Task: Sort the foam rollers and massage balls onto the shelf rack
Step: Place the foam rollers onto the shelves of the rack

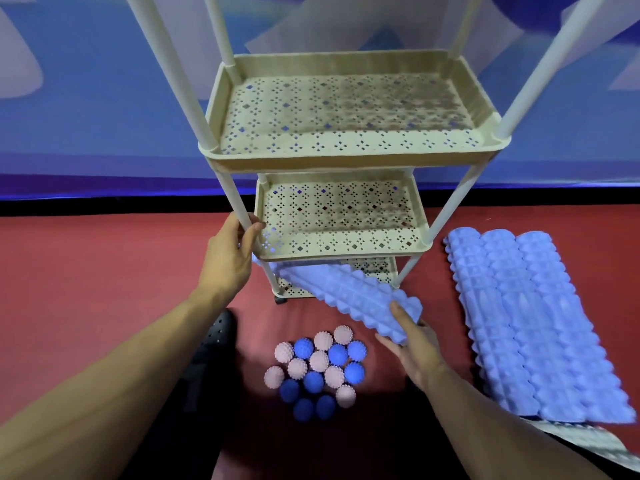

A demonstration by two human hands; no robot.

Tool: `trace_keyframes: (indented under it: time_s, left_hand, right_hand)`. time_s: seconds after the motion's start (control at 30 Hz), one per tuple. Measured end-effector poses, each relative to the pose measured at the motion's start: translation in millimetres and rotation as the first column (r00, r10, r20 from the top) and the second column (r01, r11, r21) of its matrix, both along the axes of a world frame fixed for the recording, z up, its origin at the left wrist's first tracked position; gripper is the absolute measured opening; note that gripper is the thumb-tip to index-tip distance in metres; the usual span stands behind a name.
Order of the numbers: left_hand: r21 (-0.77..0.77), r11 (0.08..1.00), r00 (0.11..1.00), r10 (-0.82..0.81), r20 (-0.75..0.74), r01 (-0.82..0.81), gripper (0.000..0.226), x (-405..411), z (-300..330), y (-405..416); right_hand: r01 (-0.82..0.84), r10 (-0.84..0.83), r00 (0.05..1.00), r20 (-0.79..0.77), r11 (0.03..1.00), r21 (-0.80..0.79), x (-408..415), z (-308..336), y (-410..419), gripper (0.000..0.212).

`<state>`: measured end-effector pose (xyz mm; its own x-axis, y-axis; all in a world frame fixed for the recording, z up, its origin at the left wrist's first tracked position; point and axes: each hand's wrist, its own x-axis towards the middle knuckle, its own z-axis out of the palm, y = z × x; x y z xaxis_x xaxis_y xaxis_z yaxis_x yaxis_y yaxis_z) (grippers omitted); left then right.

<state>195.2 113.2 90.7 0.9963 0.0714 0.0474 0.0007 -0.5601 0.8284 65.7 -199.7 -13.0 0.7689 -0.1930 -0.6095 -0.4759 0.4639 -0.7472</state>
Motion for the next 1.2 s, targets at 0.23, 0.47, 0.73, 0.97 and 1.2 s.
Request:
trace_keyframes:
  time_s: [0.23, 0.47, 0.73, 0.97, 1.2]
  left_hand:
    - [0.052, 0.999, 0.999, -0.010, 0.043, 0.008, 0.010, 0, -3, 4]
    - [0.033, 0.999, 0.996, -0.036, 0.083, 0.033, 0.009, 2, -7, 3]
    - [0.158, 0.981, 0.990, -0.126, 0.060, 0.116, 0.014, 2, -3, 16]
    - [0.148, 0.969, 0.979, -0.201, 0.002, 0.199, 0.020, -6, 1, 30]
    - [0.135, 0.970, 0.979, -0.205, -0.003, 0.203, 0.019, -16, 1, 34]
  right_hand:
    - [-0.032, 0.032, 0.999, 0.013, 0.998, 0.057, 61, -1, 25, 0.049]
    - [0.108, -0.101, 0.988, -0.115, 0.993, 0.056, 106, -22, 35, 0.031]
    - [0.323, -0.314, 0.934, -0.169, 0.946, 0.032, 132, -36, 32, 0.028]
    - [0.575, -0.551, 0.810, -0.200, 0.814, 0.086, 123, -44, 49, 0.056]
    - [0.466, -0.481, 0.856, -0.190, 0.877, -0.119, 123, -47, 50, 0.020]
